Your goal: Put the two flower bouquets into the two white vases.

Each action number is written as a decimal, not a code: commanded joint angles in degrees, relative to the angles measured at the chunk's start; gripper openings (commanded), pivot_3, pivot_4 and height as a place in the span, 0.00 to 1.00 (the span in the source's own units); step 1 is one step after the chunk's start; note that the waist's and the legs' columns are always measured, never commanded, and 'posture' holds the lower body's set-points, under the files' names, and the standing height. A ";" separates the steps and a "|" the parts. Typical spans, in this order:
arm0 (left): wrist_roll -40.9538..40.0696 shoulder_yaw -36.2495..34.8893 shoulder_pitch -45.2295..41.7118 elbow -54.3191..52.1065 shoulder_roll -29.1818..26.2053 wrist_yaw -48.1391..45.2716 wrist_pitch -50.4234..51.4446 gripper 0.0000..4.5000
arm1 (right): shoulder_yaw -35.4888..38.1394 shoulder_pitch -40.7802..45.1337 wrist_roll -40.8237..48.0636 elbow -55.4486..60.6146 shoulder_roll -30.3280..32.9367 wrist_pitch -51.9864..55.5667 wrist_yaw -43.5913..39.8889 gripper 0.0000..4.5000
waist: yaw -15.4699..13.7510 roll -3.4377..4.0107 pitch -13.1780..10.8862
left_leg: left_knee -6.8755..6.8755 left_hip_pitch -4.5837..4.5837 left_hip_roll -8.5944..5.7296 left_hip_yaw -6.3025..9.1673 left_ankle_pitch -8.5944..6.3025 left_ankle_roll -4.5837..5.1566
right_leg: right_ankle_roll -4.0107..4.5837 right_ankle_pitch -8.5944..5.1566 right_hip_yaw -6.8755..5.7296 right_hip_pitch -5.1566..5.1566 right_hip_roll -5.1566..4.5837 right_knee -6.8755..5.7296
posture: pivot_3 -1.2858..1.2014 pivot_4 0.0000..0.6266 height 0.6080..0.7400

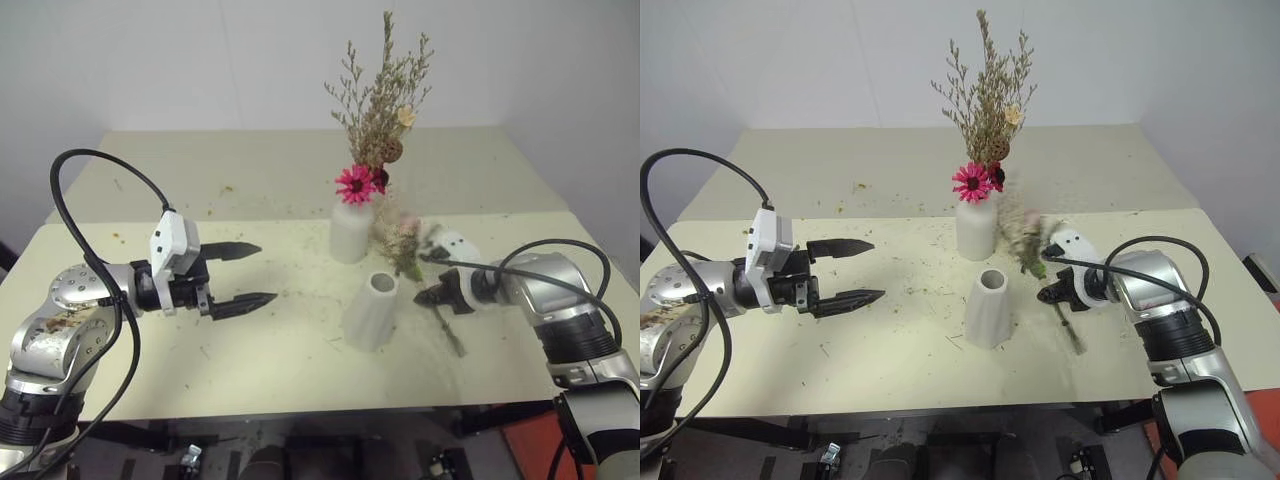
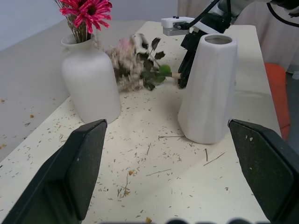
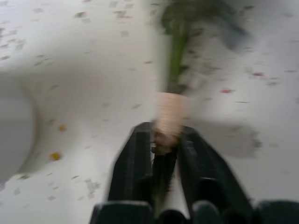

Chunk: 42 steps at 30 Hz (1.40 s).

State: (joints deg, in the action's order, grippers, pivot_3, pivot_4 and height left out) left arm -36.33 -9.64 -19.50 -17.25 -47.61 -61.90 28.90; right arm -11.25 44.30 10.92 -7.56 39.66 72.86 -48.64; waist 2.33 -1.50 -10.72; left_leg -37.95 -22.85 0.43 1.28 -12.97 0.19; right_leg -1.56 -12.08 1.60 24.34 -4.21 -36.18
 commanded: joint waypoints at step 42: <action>-8.14 -8.62 2.50 -2.68 -6.46 -7.26 1.43 1.00 | 31.60 -11.61 53.56 34.00 -19.06 -40.55 20.55 0.04 | -0.06 0.01 0.02 | 0.03 0.29 0.47 -0.34 -0.01 0.02 | 0.06 0.06 0.47 -0.05 0.50 -0.04 | 0.52 0.24 1.00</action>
State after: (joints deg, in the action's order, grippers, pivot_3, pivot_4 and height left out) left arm -43.02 -16.40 -16.93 -17.82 -53.45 -69.53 30.29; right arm 20.14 31.96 64.11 25.06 20.22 34.05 -27.52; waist 2.28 -1.49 -10.70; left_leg -37.92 -22.57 0.91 0.93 -12.99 0.20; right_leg -1.51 -12.02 2.07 24.30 -3.71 -36.22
